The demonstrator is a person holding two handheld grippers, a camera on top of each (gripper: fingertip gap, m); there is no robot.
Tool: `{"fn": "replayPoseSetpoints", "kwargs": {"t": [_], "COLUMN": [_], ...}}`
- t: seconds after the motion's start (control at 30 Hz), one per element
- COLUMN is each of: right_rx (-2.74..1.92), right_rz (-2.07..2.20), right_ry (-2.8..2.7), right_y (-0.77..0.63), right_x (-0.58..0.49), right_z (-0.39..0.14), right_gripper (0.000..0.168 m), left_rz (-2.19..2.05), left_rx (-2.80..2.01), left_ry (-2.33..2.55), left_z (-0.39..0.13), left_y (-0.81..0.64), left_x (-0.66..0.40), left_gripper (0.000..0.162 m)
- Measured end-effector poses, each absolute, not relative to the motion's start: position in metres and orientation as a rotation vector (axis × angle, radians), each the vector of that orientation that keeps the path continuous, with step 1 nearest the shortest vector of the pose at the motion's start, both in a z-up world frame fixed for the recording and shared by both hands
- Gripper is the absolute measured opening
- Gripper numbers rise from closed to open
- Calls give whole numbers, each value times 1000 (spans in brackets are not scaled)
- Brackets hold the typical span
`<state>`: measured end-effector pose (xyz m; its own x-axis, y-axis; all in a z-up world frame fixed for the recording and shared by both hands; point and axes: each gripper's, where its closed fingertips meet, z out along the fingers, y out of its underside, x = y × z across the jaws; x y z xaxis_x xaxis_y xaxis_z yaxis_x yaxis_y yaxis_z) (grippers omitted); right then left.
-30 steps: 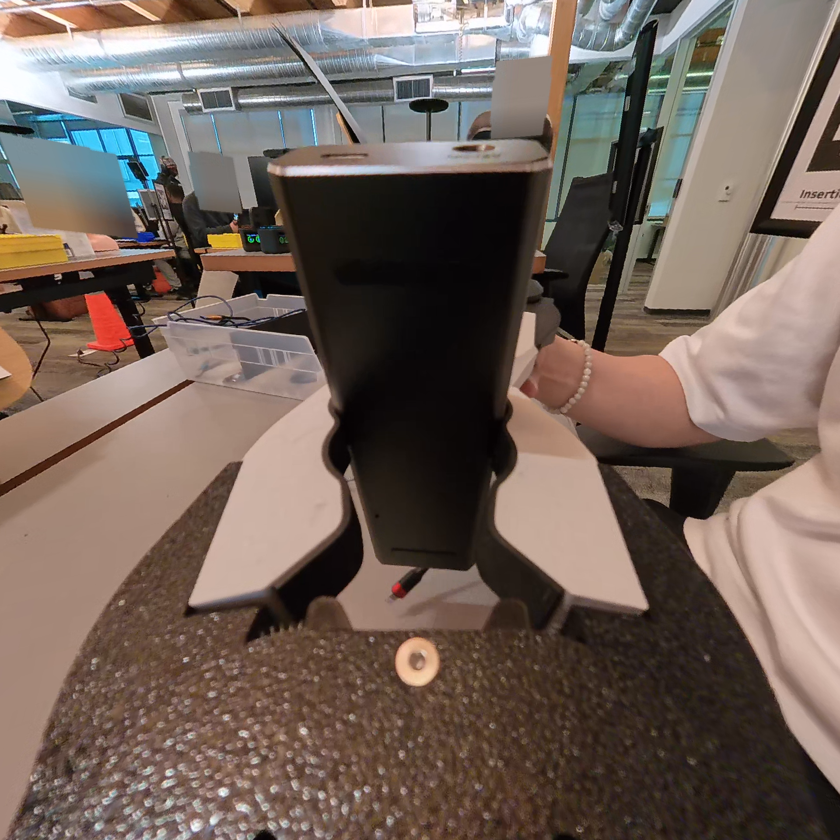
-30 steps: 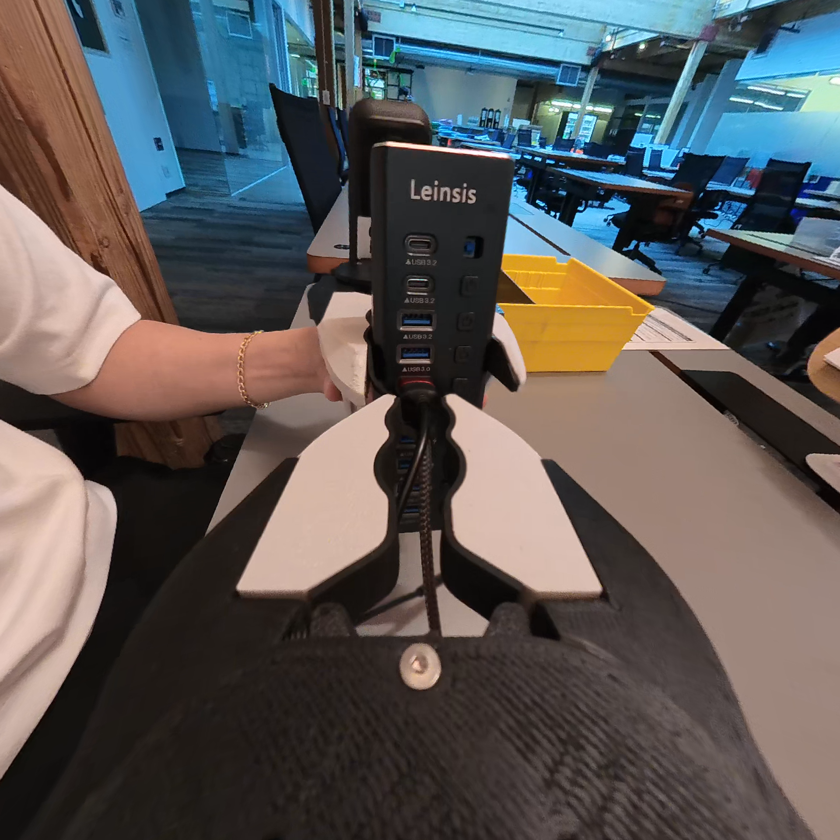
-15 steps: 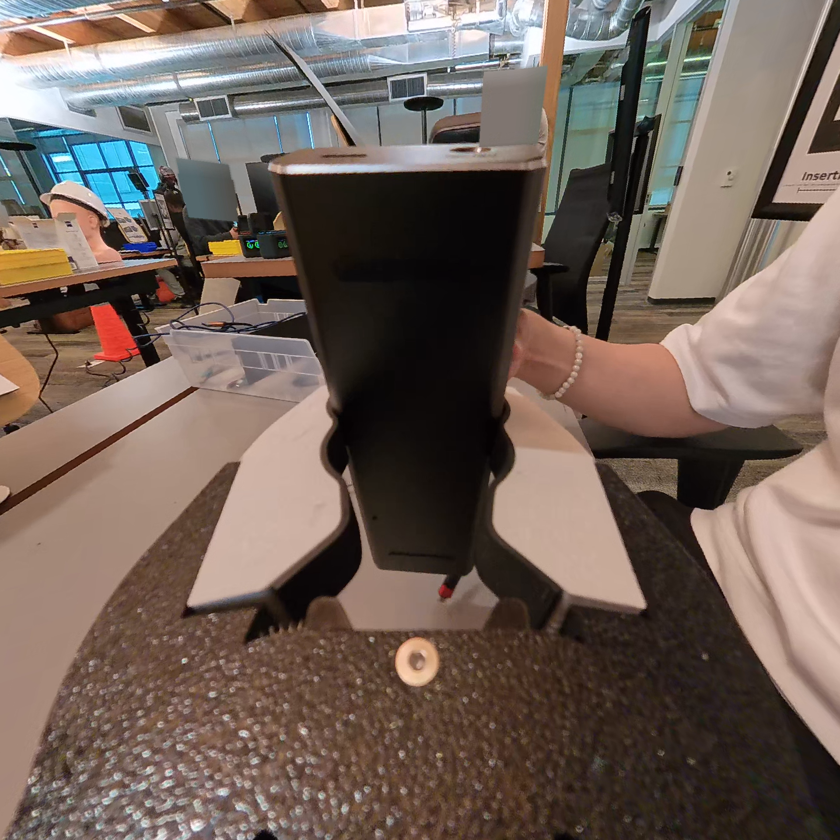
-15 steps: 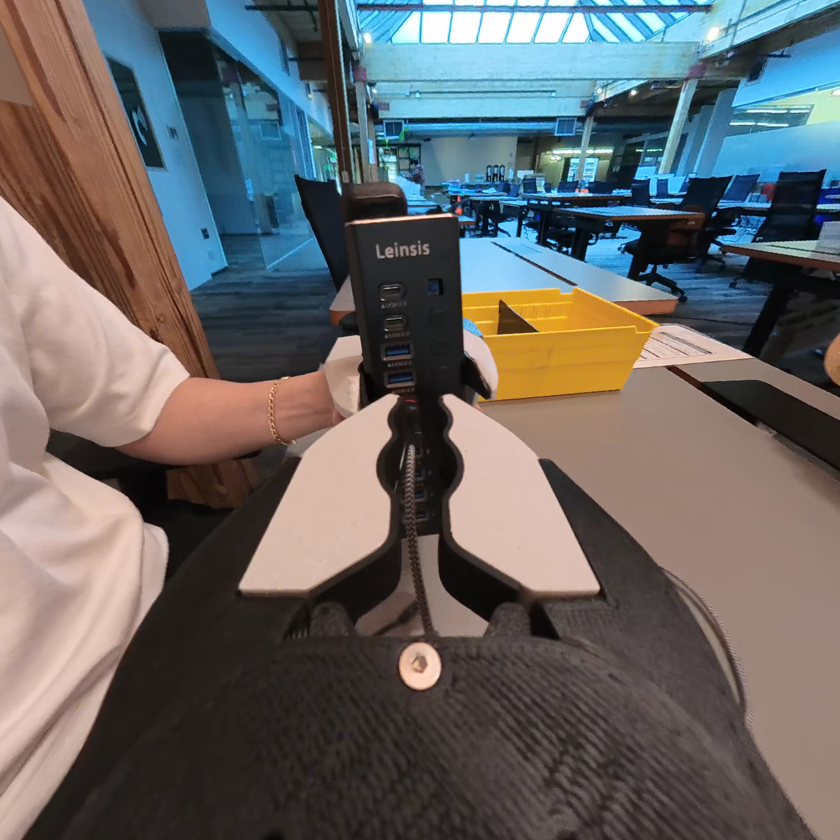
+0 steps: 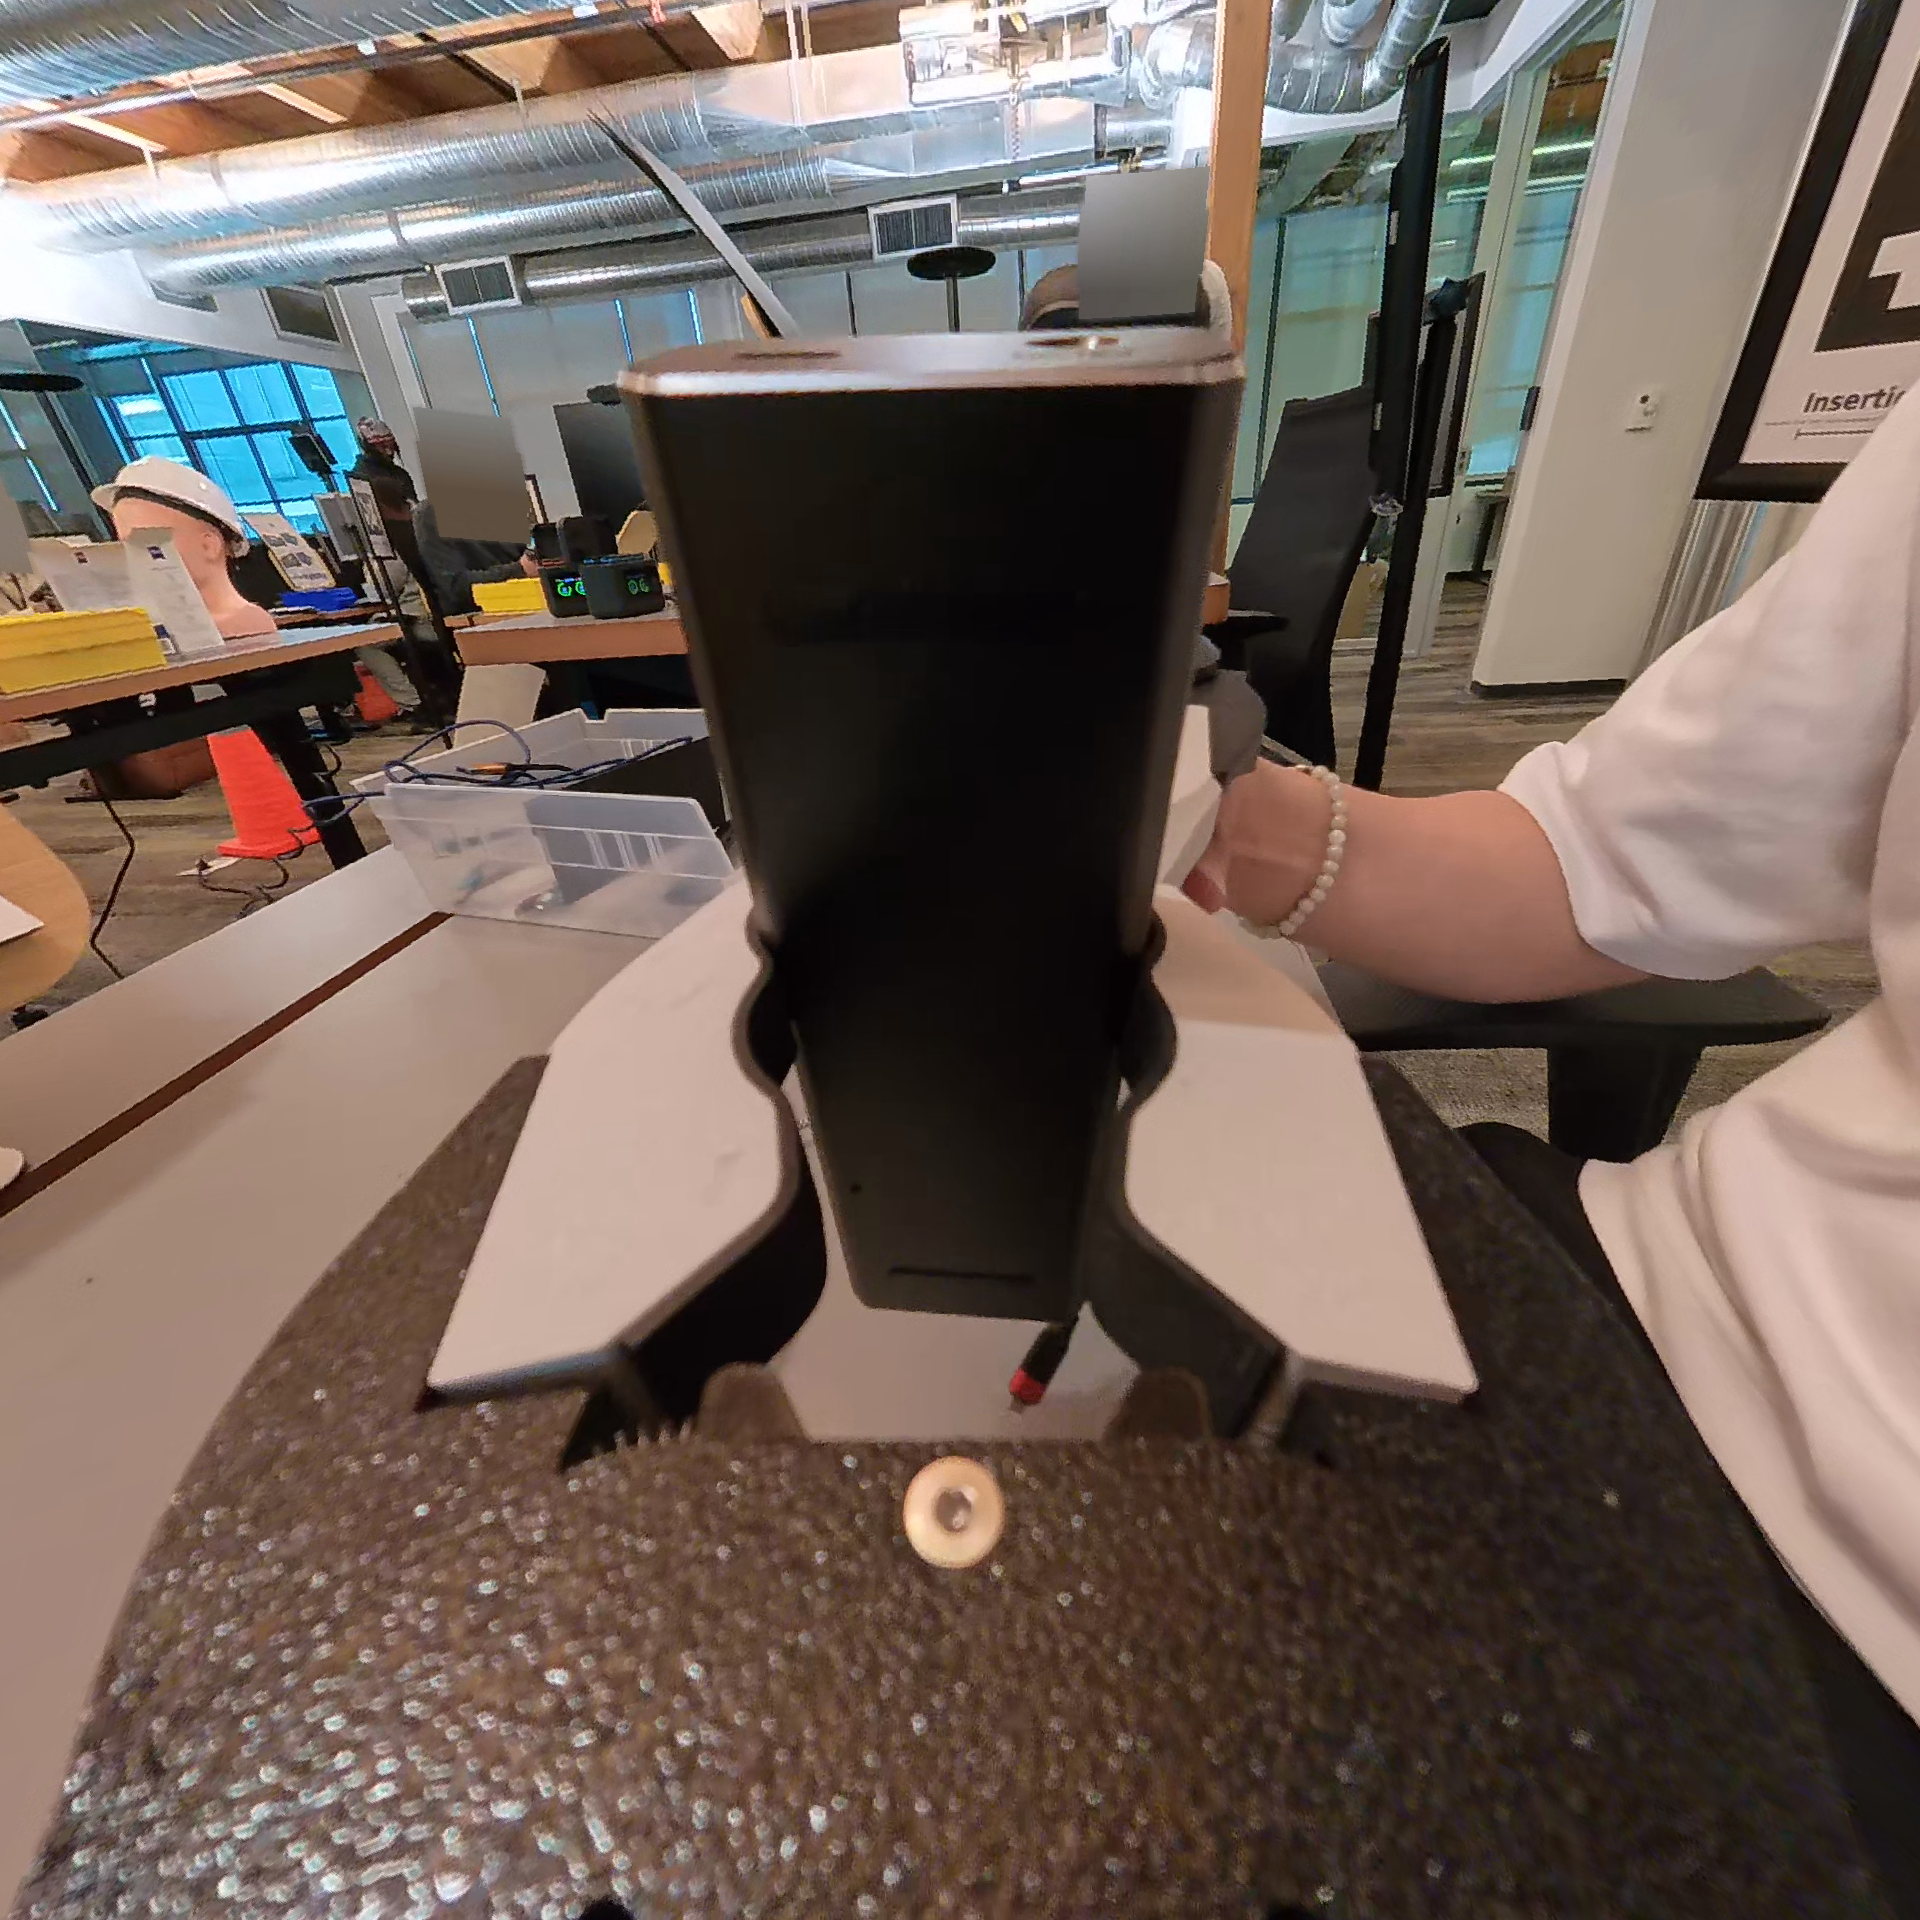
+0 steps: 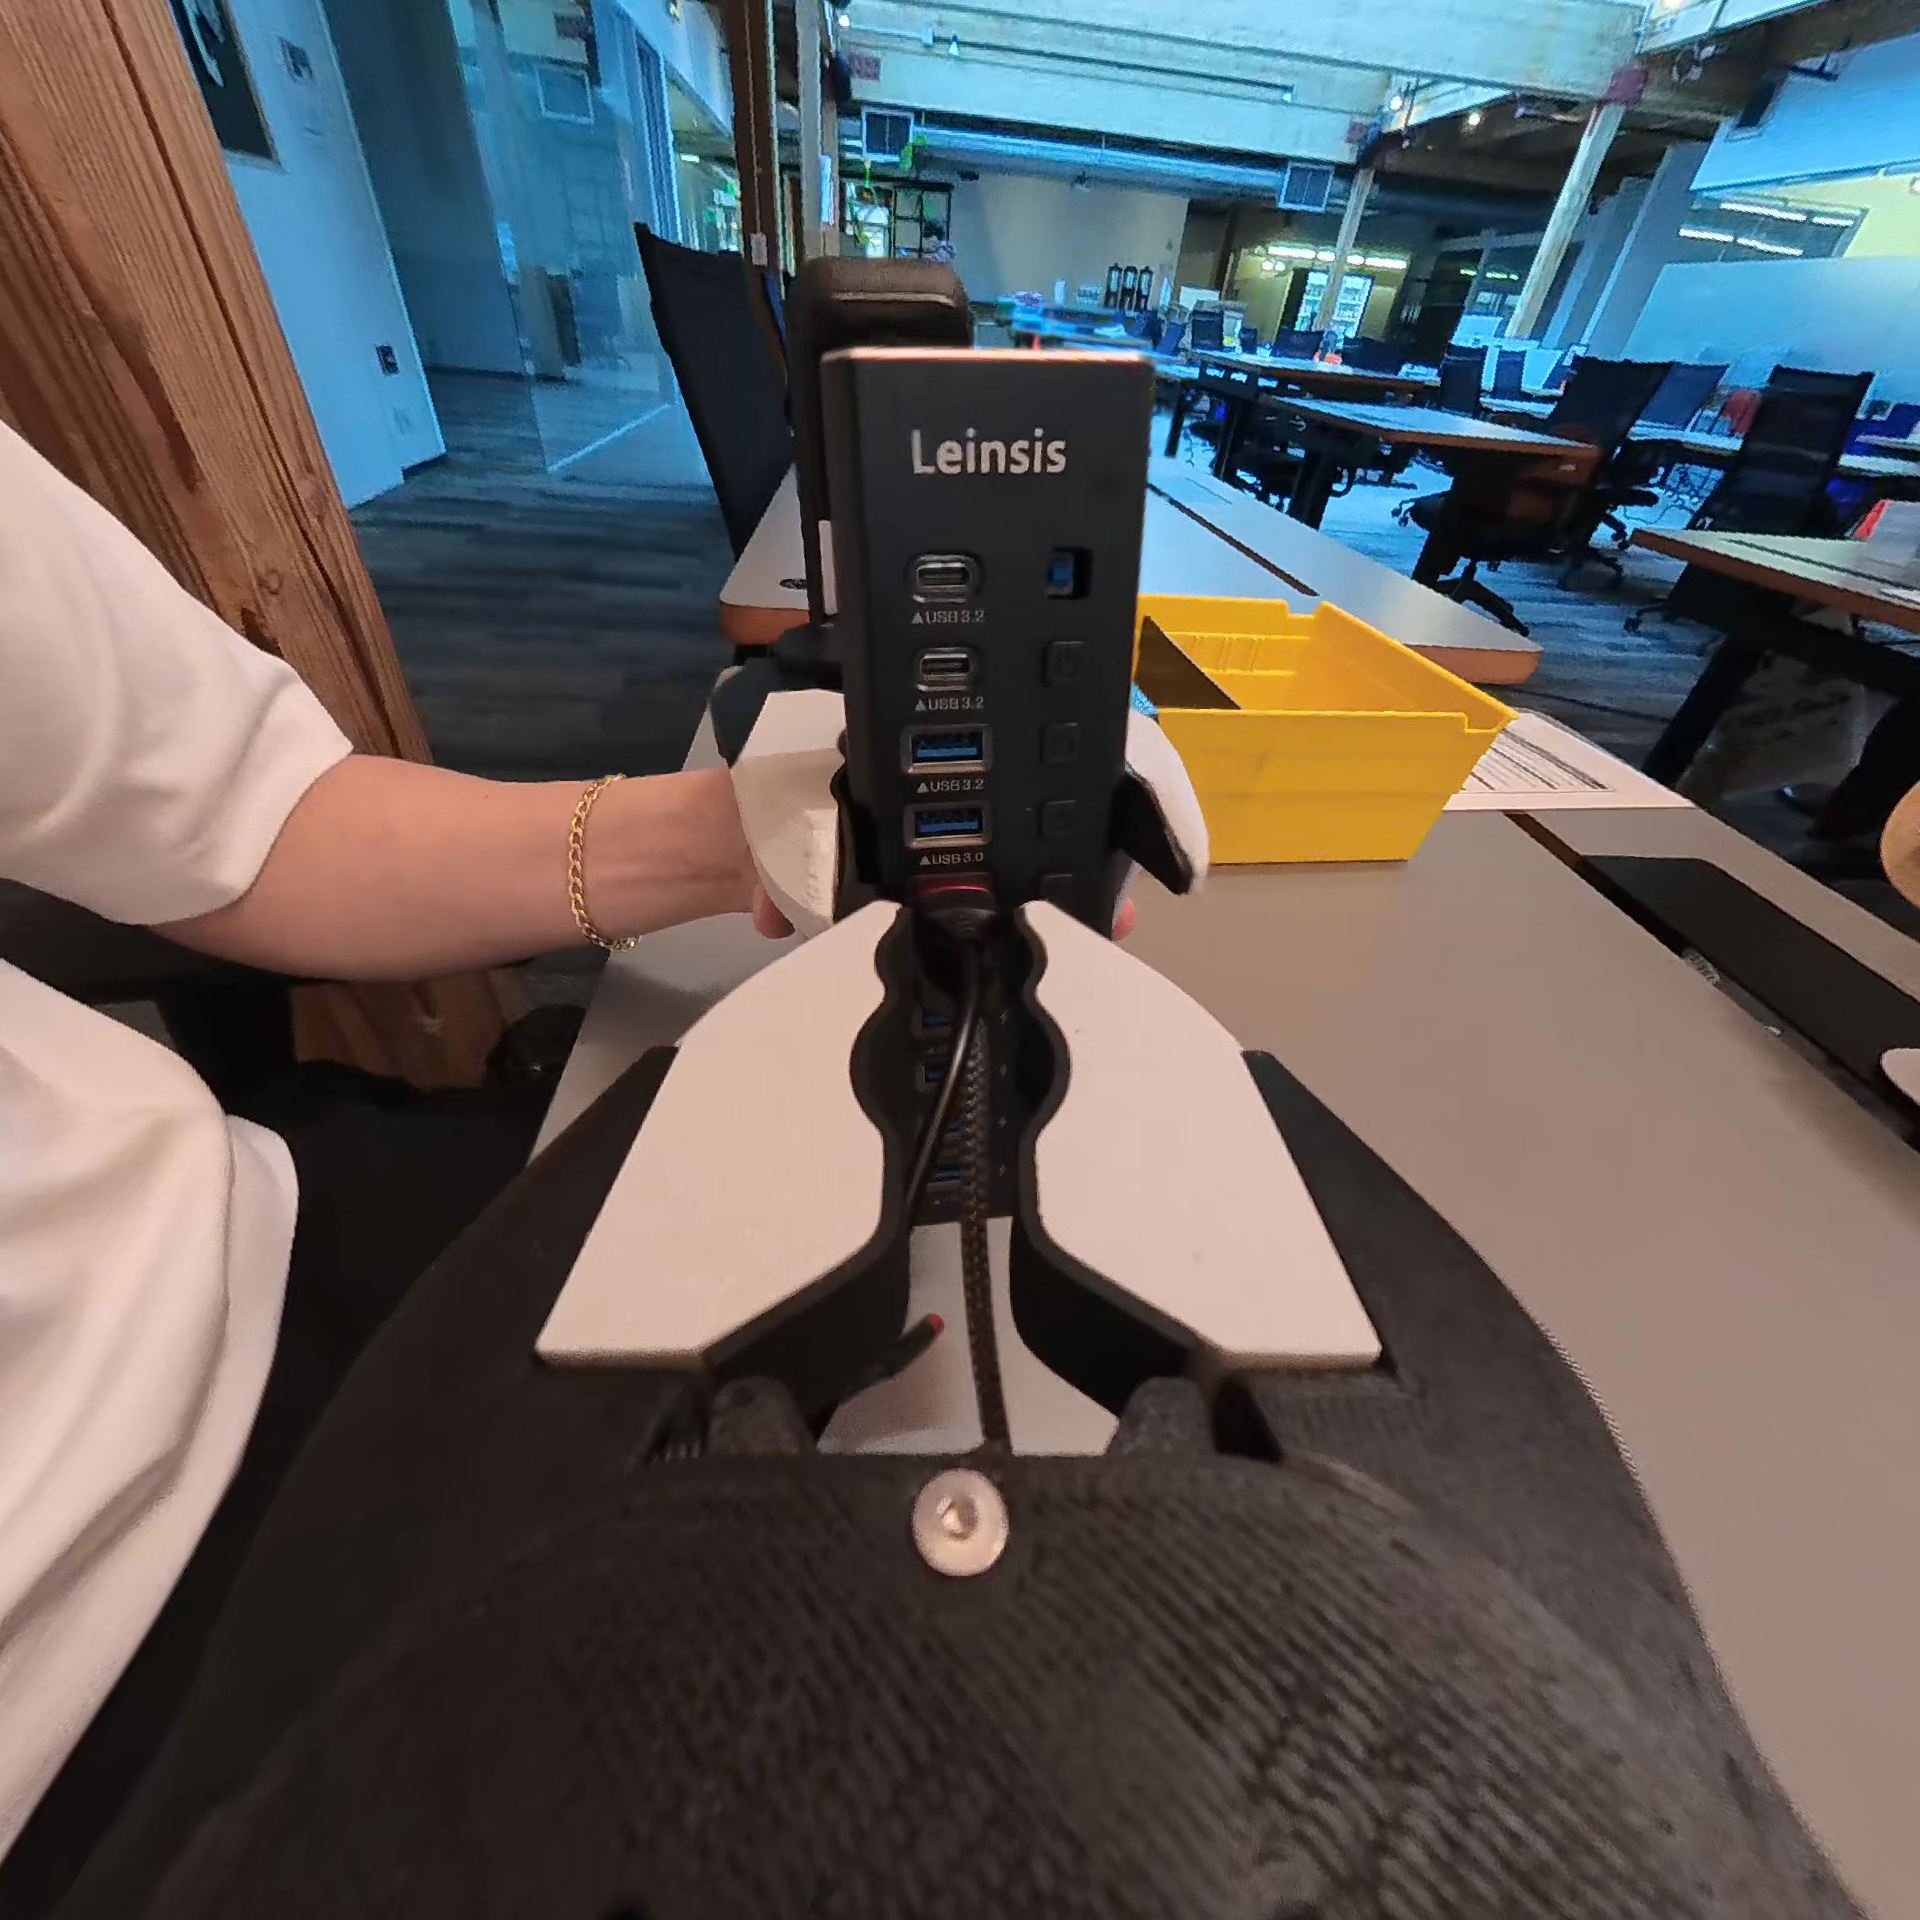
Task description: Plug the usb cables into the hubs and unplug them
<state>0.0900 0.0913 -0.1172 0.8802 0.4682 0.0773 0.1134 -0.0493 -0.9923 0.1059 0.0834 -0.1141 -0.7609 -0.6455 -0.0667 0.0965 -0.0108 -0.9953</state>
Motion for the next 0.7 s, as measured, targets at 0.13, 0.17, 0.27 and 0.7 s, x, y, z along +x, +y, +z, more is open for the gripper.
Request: {"fn": "replayPoseSetpoints", "kwargs": {"t": [0.13, 0.17, 0.27, 0.7], "right_rx": [-1603, -1599, -1605, -1555], "right_rz": [332, 334, 341, 375], "right_ry": [-466, -457, -441, -411], "right_y": [91, 92, 94, 95], "right_x": [88, 88, 87, 86], "right_z": [-117, -116, -115, -109], "right_gripper": [16, 16, 15, 16], "left_rz": [-1826, -1831, -1837, -1927], "left_rx": [-558, -558, -552, -533], "left_ry": [1746, 1737, 1726, 1680], "left_z": [-114, -113, -112, -112], "left_y": [82, 83, 85, 84], "left_x": [105, 105, 104, 102], "left_gripper": [61, 61, 61, 70]}}
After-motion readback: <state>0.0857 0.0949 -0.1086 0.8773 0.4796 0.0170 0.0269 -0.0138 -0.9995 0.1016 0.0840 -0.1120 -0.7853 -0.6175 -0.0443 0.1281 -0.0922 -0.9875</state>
